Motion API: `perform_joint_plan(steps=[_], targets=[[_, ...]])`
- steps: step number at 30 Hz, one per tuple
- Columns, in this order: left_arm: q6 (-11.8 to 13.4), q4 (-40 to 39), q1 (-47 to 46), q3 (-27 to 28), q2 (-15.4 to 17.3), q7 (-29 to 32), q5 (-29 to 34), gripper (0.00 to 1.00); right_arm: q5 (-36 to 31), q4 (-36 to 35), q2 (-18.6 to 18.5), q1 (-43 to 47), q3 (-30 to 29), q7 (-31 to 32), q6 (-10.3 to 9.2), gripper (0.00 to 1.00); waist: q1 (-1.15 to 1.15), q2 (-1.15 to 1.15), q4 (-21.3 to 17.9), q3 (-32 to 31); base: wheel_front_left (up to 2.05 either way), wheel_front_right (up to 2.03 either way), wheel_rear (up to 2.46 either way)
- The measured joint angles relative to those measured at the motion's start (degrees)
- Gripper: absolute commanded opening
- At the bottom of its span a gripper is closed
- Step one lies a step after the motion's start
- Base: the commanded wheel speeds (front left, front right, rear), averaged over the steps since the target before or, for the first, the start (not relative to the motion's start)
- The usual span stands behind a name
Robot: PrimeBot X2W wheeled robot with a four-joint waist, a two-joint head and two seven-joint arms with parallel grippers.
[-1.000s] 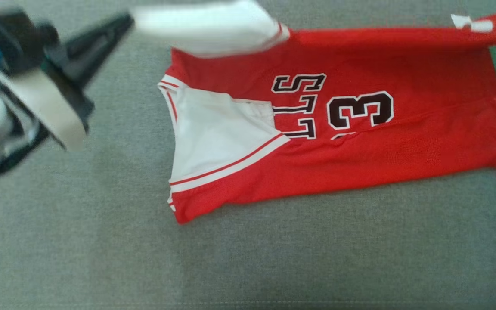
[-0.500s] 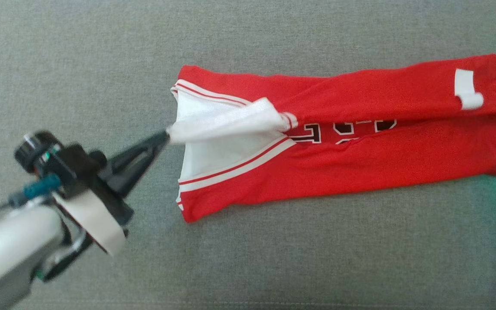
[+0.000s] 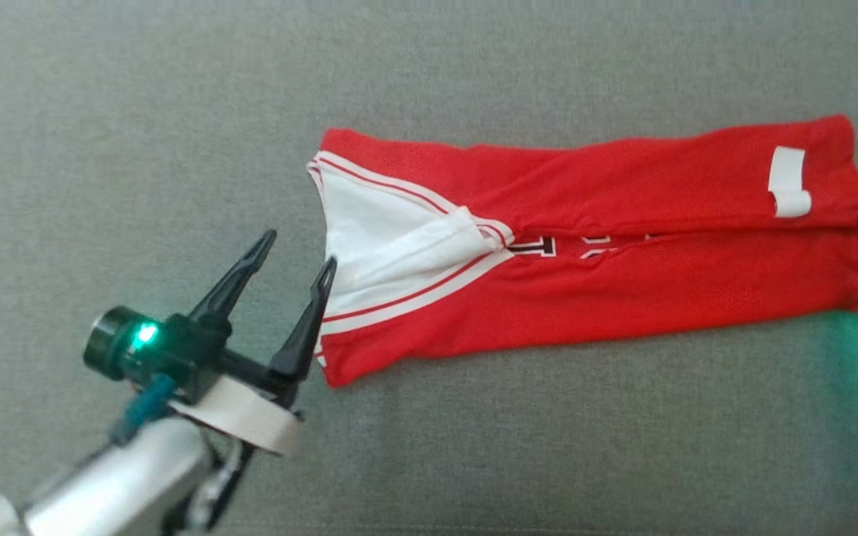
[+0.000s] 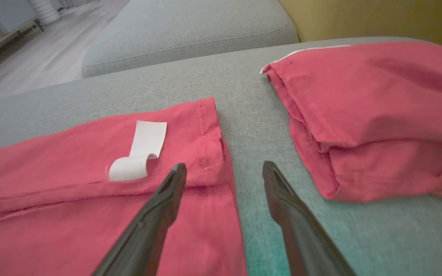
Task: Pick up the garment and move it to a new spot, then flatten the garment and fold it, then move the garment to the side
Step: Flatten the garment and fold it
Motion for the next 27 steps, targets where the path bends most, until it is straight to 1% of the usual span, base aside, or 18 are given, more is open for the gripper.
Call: perform_joint_plan(steps=[2,4,8,10,13,15,17,18,23,27], targets=[[3.6,-0.9,4.0,5.7,-3.4,-0.2,3.9,1.0,0.0,-0.1,1.7,2.6,-1.9,-0.7,0.0,1.0,-0.01,0.0,0.4,-1.2,0.0,0.0,0.0],[6.1,-1.7,8.4,10.5,-6.9,-0.3,8.1,1.0,0.0,0.0,3.1,4.8,-3.3,-0.8,0.0,1.0,-0.01,0.0,1.0,-2.5,0.0,0.0,0.0],[8.6,-2.6,18.3,18.0,-12.5,-0.3,16.7,1.0,-0.2,1.4,5.2,5.9,-6.6,-0.9,0.0,1.0,-0.01,0.0,2.5,-4.7,0.0,0.0,0.0],[8.8,-3.1,22.1,20.7,-15.6,-0.3,20.1,1.0,-0.1,2.6,5.6,5.4,-7.7,-0.9,0.0,1.0,-0.01,0.0,3.5,-5.6,0.0,0.0,0.0],[7.4,-3.8,26.1,24.0,-19.8,-0.3,24.2,1.0,0.3,5.5,6.0,4.4,-9.9,-1.0,0.0,1.0,-0.01,0.0,5.1,-6.5,0.0,0.0,0.0],[6.1,-4.4,27.8,26.2,-21.7,-0.3,26.6,1.0,0.3,7.8,6.0,3.2,-11.0,-1.0,0.0,1.0,-0.01,0.0,6.1,-7.0,0.0,0.0,0.0],[4.3,-4.4,28.8,28.1,-23.0,-0.3,28.5,1.0,0.0,10.1,6.1,1.5,-11.7,-1.0,0.0,1.0,-0.01,0.0,7.0,-7.2,0.0,0.0,0.0],[2.5,-4.3,29.5,29.8,-24.0,-0.3,30.2,1.0,-0.7,12.5,6.1,-0.3,-12.2,-1.0,0.0,1.0,0.0,0.0,7.8,-7.2,0.0,0.0,0.0],[-1.5,-3.5,30.7,33.4,-26.5,-0.4,33.0,1.0,-2.6,19.9,6.0,-3.9,-13.9,0.2,0.0,1.0,0.0,0.0,9.0,-6.8,0.0,0.0,0.0],[-3.2,-2.8,31.3,35.1,-28.0,-0.4,34.3,1.0,-4.5,22.2,5.9,-4.0,-14.4,1.4,0.0,1.0,0.0,0.0,9.2,-6.7,0.0,0.0,0.0]])
